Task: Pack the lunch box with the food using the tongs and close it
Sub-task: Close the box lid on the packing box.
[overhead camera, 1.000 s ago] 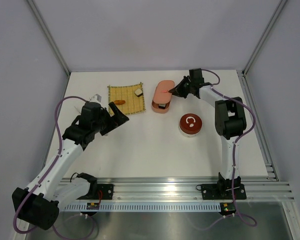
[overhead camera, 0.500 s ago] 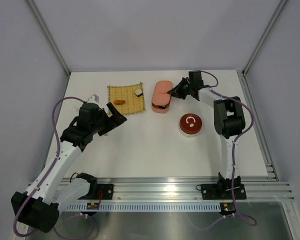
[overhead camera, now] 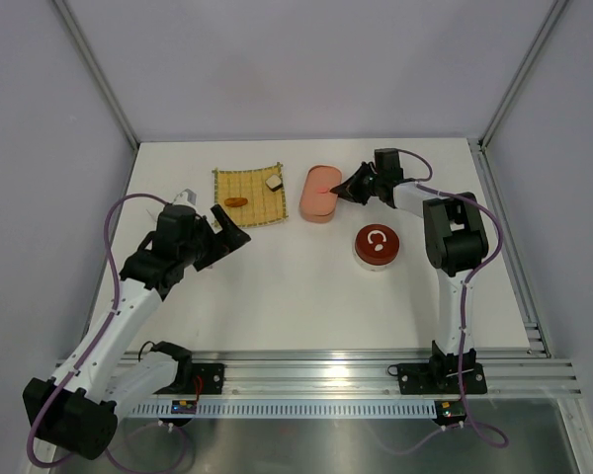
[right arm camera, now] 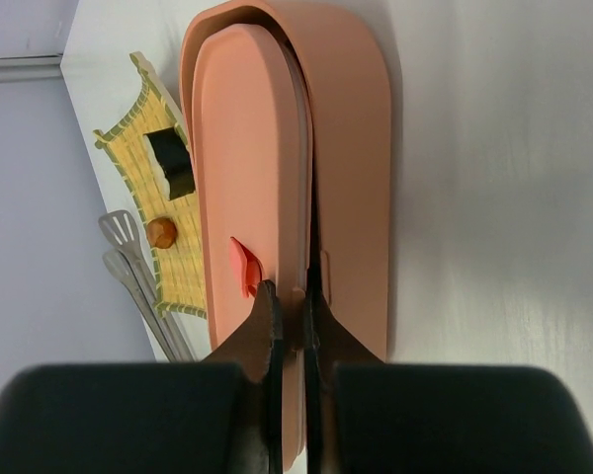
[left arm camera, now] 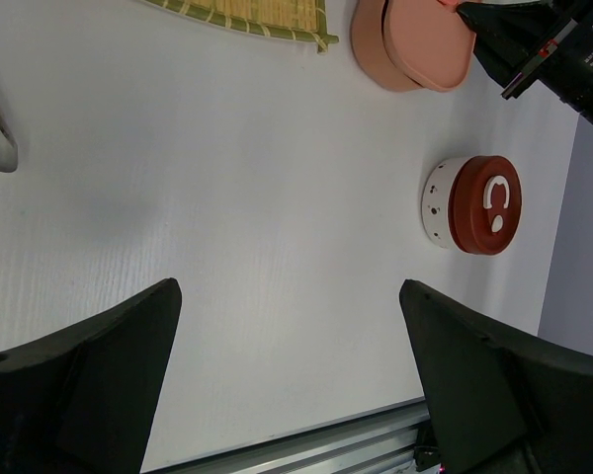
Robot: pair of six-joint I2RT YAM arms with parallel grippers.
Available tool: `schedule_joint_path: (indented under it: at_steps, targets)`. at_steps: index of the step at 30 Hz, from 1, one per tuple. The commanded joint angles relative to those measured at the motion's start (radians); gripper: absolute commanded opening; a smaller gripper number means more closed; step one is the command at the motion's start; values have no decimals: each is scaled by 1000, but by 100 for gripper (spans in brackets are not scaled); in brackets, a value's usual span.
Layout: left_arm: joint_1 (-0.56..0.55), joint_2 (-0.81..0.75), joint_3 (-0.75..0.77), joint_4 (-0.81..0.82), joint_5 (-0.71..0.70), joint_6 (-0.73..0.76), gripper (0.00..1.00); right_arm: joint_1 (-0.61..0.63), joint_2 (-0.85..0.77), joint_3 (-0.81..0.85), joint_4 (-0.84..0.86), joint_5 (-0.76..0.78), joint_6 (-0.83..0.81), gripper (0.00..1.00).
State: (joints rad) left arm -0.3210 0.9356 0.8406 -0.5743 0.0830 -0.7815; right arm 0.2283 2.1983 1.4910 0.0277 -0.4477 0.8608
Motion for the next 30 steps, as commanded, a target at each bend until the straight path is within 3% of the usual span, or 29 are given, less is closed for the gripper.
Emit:
schedule_joint_path:
  at_steps: [1, 10, 13, 17, 19, 30]
  targets:
    - [8, -6, -6, 47, 27, 13, 96, 5, -23, -32, -63, 26, -20, 0]
    - [10, -11, -20, 57, 37, 7, 95, 9, 4, 0, -104, 23, -52, 2]
    - [10, -14, -20, 56, 38, 7, 95, 11, 9, 11, -124, 24, -65, 15]
    - [10, -11, -21, 57, 40, 5, 95, 9, -14, 15, -153, 46, -81, 45]
    - [10, -8, -23, 60, 44, 4, 95, 9, -23, 20, -169, 55, -95, 52]
    - [11, 11, -31, 85, 61, -2, 95, 9, -110, 89, -327, 121, -170, 57]
